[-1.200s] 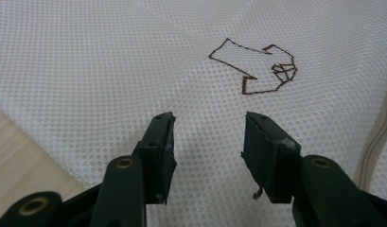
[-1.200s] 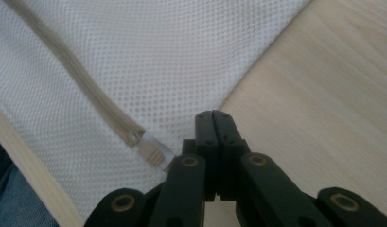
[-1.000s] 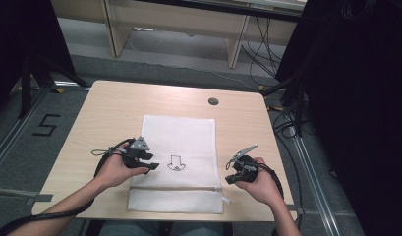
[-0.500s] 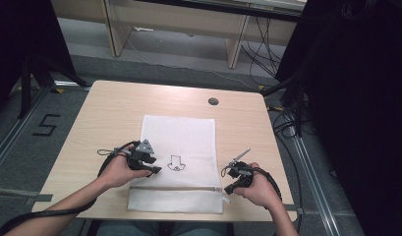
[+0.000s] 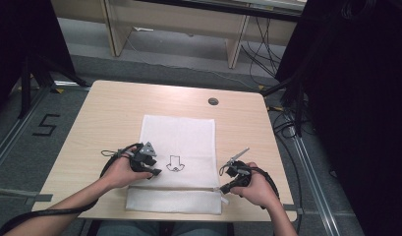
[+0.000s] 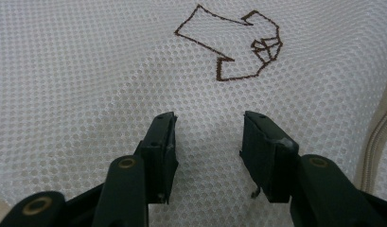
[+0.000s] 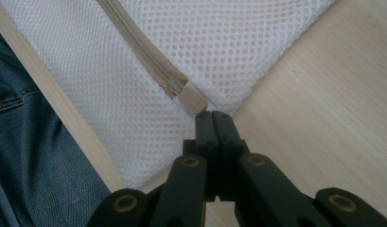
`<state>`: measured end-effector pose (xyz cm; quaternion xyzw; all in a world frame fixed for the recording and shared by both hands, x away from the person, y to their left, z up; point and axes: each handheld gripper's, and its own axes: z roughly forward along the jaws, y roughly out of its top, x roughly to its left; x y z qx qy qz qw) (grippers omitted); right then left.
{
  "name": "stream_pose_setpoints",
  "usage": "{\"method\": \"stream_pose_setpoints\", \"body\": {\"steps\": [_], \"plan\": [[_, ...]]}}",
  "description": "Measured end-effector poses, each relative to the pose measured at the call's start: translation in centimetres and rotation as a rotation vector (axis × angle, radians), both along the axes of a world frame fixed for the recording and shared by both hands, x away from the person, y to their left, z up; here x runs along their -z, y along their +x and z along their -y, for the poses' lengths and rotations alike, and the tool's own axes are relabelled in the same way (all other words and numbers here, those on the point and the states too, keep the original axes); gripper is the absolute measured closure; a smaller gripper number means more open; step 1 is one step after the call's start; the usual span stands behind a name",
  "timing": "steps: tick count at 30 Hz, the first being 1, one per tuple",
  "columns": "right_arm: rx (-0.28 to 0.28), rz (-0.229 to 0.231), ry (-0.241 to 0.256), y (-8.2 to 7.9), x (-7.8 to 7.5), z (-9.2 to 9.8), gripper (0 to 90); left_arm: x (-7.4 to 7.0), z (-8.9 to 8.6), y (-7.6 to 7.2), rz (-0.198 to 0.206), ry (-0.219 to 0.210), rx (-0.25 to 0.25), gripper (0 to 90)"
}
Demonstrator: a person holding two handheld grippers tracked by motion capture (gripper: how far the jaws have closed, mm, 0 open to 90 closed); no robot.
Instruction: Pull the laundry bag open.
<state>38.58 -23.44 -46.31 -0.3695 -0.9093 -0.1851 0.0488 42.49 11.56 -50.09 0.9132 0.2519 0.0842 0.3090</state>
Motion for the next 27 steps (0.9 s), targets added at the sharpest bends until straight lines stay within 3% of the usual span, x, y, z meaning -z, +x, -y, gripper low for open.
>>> {"method": "stream_pose_setpoints", "body": {"steps": [4,6,10,12,13,16,17,20,21,22,24,25,26,27], "plan": [[0.007,-0.009,0.012,0.0,-0.2,-0.2,90.0,0.1,0.0,0.0,-0.002,-0.012,-0.008,54.8],[0.004,0.002,0.020,0.0,-0.3,-0.3,90.0,0.0,0.0,0.0,0.008,0.003,-0.005,55.1],[-0.017,0.011,0.081,0.0,-0.6,-0.6,90.0,0.0,0.1,-0.1,0.008,0.006,-0.010,55.3],[-0.028,0.016,0.077,0.0,-0.5,-1.0,90.0,0.0,0.1,-0.1,0.008,0.005,-0.012,55.3],[-0.034,0.016,0.076,0.0,-0.4,-1.3,90.0,0.2,0.3,-0.2,0.008,-0.035,-0.046,55.3],[-0.046,0.002,0.072,-0.1,-0.1,-2.2,90.0,0.2,0.3,-0.2,0.007,-0.033,-0.043,55.3],[-0.051,-0.001,0.067,-0.1,0.0,-2.5,90.0,0.0,0.1,-0.1,0.008,0.006,-0.010,55.3],[-0.057,-0.002,0.080,0.0,0.2,-3.4,90.0,0.0,0.1,-0.1,0.008,0.003,-0.011,55.3],[-0.055,0.001,0.083,0.1,0.0,-3.5,90.0,0.2,0.3,-0.2,0.008,-0.033,-0.041,55.3],[-0.054,0.023,0.083,0.2,-0.2,-3.3,90.0,0.2,0.3,-0.2,0.010,-0.035,-0.038,55.3],[-0.015,0.042,0.103,0.5,-0.7,-2.7,90.0,0.0,0.0,-0.1,0.013,-0.002,-0.004,55.5],[0.015,0.050,0.083,0.5,-0.9,-2.3,90.0,0.2,0.3,-0.2,0.020,-0.055,-0.037,55.7],[0.035,0.070,0.067,0.7,-0.8,-1.9,90.0,0.0,0.2,-0.1,0.032,-0.036,-0.010,55.7],[0.049,0.071,0.054,0.8,-0.6,-1.5,90.0,-0.1,0.3,-0.2,0.041,-0.064,-0.027,55.7]]}}
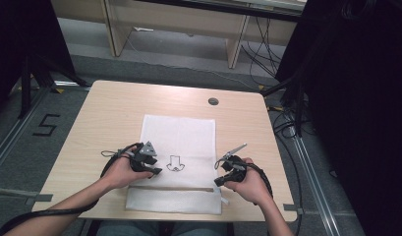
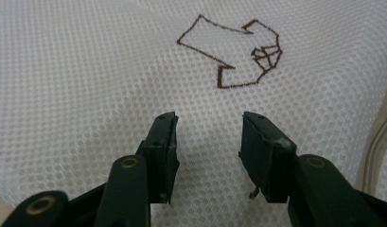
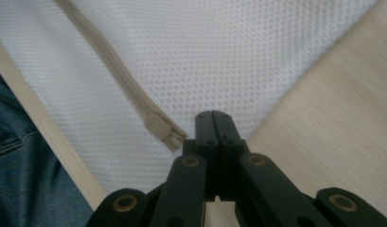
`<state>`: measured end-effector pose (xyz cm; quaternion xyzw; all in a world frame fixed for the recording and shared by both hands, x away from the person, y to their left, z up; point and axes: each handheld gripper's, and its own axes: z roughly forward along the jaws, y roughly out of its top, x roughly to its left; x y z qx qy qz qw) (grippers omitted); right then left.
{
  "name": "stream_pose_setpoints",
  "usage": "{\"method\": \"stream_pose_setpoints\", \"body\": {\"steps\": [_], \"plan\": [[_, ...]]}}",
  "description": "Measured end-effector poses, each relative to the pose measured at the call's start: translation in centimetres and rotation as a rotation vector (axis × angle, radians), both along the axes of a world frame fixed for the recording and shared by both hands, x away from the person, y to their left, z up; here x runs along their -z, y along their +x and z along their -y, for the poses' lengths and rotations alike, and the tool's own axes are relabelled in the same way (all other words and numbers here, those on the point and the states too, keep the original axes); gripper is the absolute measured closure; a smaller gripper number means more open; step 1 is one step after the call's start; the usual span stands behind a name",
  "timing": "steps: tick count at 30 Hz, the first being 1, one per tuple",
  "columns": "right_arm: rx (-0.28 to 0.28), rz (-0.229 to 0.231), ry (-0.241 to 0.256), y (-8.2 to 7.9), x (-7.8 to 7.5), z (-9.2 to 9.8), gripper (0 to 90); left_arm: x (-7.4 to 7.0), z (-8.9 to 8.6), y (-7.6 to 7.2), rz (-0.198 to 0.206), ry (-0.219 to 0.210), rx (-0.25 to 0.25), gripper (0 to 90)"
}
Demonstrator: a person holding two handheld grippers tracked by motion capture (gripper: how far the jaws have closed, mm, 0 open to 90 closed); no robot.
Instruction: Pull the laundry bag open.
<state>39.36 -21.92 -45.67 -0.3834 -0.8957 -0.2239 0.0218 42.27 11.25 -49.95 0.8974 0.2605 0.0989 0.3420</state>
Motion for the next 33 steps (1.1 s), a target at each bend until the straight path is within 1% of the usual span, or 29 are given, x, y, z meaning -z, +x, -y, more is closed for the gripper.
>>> {"method": "stream_pose_setpoints", "body": {"steps": [2,3,4,5,7,9,10,11,12,13,14,15,16,17,18,19,20,21,22,23,24,25,26,27,29,30,31,32,33], "plan": [[0.018,-0.021,0.001,0.1,0.5,0.5,90.0,-0.4,0.1,-0.1,0.001,-0.039,-0.005,55.6],[0.027,-0.035,-0.008,0.1,0.7,0.6,90.0,-0.6,0.1,-0.2,0.013,-0.040,0.005,55.4],[0.038,-0.045,-0.014,0.1,0.7,0.6,90.0,-0.7,0.2,-0.3,0.010,-0.059,0.000,55.3],[0.035,-0.035,-0.015,0.2,0.9,0.7,90.0,-0.9,0.3,-0.4,0.021,-0.063,0.010,55.1],[0.051,-0.052,-0.011,0.2,1.0,0.8,90.0,-1.0,0.5,-0.5,0.013,-0.081,0.014,54.7],[0.057,-0.054,-0.004,0.2,1.1,0.8,90.0,-1.0,0.5,-0.5,0.020,-0.079,0.037,54.3],[0.072,-0.067,-0.003,0.2,1.1,0.7,90.0,-1.0,0.6,-0.6,0.006,-0.086,0.027,54.2],[0.075,-0.062,0.000,0.3,1.1,0.8,90.0,-1.0,0.7,-0.6,0.013,-0.082,0.037,54.1],[0.088,-0.068,0.003,0.3,1.0,0.8,90.0,-1.0,0.7,-0.6,0.012,-0.084,0.043,54.1],[0.096,-0.065,0.001,0.2,1.0,0.8,90.0,-1.0,0.8,-0.5,0.003,-0.088,0.045,54.1],[0.096,-0.056,0.003,0.2,1.0,0.9,90.0,-0.9,0.8,-0.5,-0.009,-0.102,0.042,53.9],[0.111,-0.078,0.009,0.0,0.8,0.8,90.0,-0.9,1.0,-0.5,-0.013,-0.117,0.037,53.5],[0.102,-0.047,0.010,0.0,0.9,1.0,90.0,-0.8,1.1,-0.5,0.000,-0.125,0.034,52.6],[0.098,-0.043,0.010,0.0,0.9,1.1,89.9,-0.9,1.1,-0.5,0.008,-0.100,0.042,51.7],[0.100,-0.030,0.007,0.0,0.8,1.1,89.8,-0.9,1.2,-0.4,0.014,-0.099,0.044,51.0],[0.088,-0.022,0.009,-0.1,0.8,1.1,89.0,-0.9,1.3,-0.6,0.005,-0.110,0.034,50.8],[0.084,-0.019,0.005,-0.1,0.8,1.1,87.8,-0.9,1.4,-0.6,0.010,-0.126,0.036,50.7],[0.075,0.000,0.011,-0.1,0.8,1.2,86.7,-1.0,1.3,-0.6,0.014,-0.119,0.044,50.6],[0.084,-0.004,0.009,-0.2,0.7,1.2,85.5,-1.0,1.3,-0.6,0.015,-0.116,0.046,50.4],[0.075,0.005,0.010,-0.1,0.8,1.2,84.3,-0.9,1.3,-0.7,0.011,-0.133,0.035,50.0],[0.090,0.004,0.002,-0.2,0.7,1.3,83.5,-0.8,1.3,-0.8,0.009,-0.133,0.033,49.1],[0.090,0.004,0.002,-0.2,0.7,1.3,83.5,-0.8,1.2,-0.8,0.010,-0.131,0.038,49.1],[0.096,0.021,0.005,-0.1,0.8,1.3,83.3,-0.8,1.2,-0.9,0.007,-0.142,0.032,48.4],[0.099,0.027,-0.001,-0.2,0.7,1.4,82.8,-0.9,1.2,-1.0,0.001,-0.151,0.033,48.2],[0.121,0.016,-0.022,-0.3,0.6,1.4,82.8,-1.2,1.3,-1.1,-0.007,-0.179,0.035,47.6],[0.124,0.018,-0.025,-0.4,0.6,1.3,83.8,-1.3,1.4,-1.2,-0.007,-0.180,0.033,47.1],[0.125,0.027,-0.039,-0.4,0.5,1.2,85.7,-1.4,1.5,-1.2,-0.008,-0.188,0.031,46.6],[0.125,0.027,-0.039,-0.4,0.5,1.2,85.7,-1.6,1.6,-1.2,0.004,-0.187,0.048,46.6],[0.106,0.038,-0.041,-0.3,0.6,1.2,86.8,-1.7,1.7,-1.2,0.004,-0.188,0.047,46.0]]}}
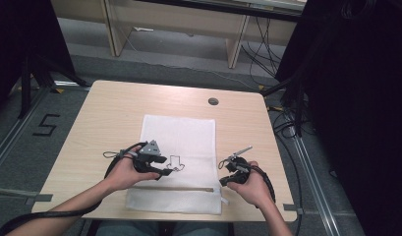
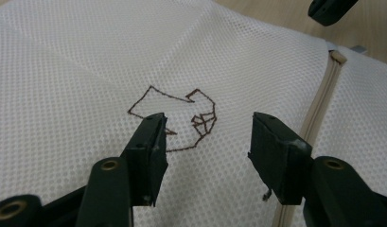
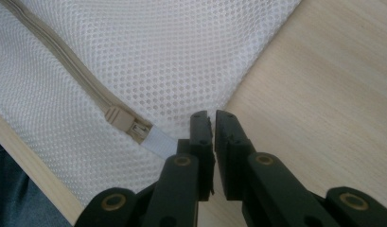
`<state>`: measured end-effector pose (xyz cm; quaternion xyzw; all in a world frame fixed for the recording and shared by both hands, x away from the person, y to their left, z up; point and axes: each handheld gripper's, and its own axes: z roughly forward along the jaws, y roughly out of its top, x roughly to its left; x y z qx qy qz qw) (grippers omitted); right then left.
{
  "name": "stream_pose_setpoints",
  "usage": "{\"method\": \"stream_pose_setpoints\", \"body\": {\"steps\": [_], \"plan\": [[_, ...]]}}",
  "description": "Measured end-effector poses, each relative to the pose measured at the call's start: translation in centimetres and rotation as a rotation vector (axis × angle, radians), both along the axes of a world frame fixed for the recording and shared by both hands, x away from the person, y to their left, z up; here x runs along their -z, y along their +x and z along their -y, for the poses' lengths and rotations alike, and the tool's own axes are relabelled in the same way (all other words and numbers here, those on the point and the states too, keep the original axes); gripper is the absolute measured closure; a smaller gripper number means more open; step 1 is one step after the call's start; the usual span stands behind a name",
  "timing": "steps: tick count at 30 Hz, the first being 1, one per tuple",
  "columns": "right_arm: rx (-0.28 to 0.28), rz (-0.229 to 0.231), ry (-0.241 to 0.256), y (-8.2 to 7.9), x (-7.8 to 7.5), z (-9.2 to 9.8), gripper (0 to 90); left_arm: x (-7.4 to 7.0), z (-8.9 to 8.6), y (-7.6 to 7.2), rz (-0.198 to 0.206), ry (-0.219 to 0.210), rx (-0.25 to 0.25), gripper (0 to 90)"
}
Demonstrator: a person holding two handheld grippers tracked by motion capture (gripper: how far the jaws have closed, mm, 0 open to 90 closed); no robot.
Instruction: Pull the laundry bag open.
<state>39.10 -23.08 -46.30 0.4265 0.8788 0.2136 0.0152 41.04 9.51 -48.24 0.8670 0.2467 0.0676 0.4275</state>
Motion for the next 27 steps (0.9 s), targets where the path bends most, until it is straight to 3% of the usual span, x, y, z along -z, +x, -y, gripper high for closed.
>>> {"method": "stream_pose_setpoints", "body": {"steps": [6,12,16,27], "plan": [[0.006,-0.017,0.020,-0.2,0.3,-0.1,89.3,-0.7,0.9,0.1,0.018,-0.011,0.026,46.6],[0.004,-0.013,0.013,-0.4,0.2,0.0,90.0,-0.7,1.9,-0.1,0.001,-0.012,0.052,50.0],[0.041,-0.049,0.023,-0.8,0.3,-0.1,90.0,-0.6,2.7,-0.6,-0.013,-0.008,0.079,52.4],[0.010,-0.030,0.026,-0.8,0.3,-0.3,90.0,-0.3,4.3,-1.0,-0.037,-0.016,0.114,55.7]]}}
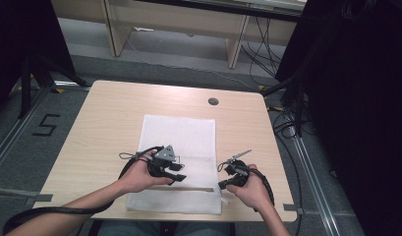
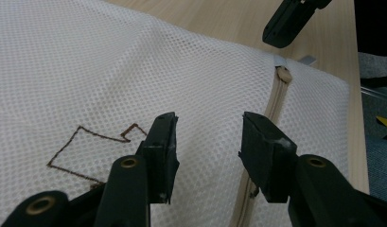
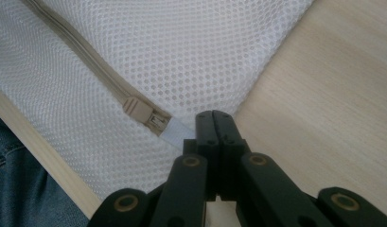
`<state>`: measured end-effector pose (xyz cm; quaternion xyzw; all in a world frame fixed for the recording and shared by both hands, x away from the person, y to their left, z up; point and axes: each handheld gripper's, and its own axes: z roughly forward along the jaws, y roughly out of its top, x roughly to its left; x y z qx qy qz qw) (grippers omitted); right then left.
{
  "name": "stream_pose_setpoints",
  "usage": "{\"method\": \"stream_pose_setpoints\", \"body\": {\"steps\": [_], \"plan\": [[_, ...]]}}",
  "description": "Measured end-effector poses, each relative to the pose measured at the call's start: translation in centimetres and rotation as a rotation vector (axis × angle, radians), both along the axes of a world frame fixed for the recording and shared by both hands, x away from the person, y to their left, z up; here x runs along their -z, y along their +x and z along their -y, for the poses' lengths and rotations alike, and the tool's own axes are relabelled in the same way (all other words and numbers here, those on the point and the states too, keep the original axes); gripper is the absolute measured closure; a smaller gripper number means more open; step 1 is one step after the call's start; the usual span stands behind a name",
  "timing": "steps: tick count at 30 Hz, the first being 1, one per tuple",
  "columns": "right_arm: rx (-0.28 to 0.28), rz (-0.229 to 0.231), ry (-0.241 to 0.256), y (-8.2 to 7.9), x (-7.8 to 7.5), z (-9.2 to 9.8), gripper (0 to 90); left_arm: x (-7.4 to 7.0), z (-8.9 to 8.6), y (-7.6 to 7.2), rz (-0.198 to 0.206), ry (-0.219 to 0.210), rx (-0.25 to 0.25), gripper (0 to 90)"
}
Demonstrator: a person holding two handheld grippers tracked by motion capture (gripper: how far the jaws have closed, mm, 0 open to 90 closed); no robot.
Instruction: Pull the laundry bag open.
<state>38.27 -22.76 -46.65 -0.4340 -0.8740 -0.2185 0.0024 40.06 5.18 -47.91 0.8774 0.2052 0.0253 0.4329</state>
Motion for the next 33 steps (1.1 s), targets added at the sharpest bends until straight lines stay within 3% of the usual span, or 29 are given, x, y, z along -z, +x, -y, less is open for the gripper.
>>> {"method": "stream_pose_setpoints", "body": {"steps": [2,10,16,17,18,20,22,30,32,33], "plan": [[0.013,-0.026,0.004,-0.1,0.0,-0.1,90.0,0.1,0.4,0.0,-0.006,-0.007,0.014,56.3],[-0.046,-0.003,-0.006,-0.2,0.0,-0.3,90.0,0.3,2.0,-0.6,-0.013,-0.002,0.053,58.6],[-0.034,-0.025,-0.015,-0.3,0.1,-0.8,90.0,0.4,3.0,-0.9,-0.016,0.003,0.085,59.5],[-0.042,-0.027,-0.014,-0.3,0.0,-0.9,90.0,0.4,3.1,-1.0,-0.015,-0.002,0.092,59.6],[-0.085,0.000,-0.009,-0.2,0.1,-0.8,90.0,0.3,3.3,-1.1,-0.015,-0.003,0.100,59.7],[-0.077,-0.011,-0.011,-0.4,-0.1,-0.8,90.0,0.4,3.8,-1.2,-0.019,-0.008,0.111,59.8],[-0.122,0.018,-0.016,-0.3,-0.1,-0.6,90.0,0.5,4.1,-1.3,-0.027,-0.012,0.123,60.0],[-0.101,-0.047,-0.013,-0.4,0.3,-0.8,90.0,0.8,5.2,-1.6,-0.012,0.008,0.160,61.4],[-0.112,-0.033,-0.013,-0.2,0.5,-0.8,90.0,0.9,5.6,-1.7,-0.016,0.005,0.162,61.7],[-0.092,-0.058,-0.014,-0.3,0.4,-0.9,90.0,1.0,5.7,-1.7,-0.019,0.009,0.160,61.9]]}}
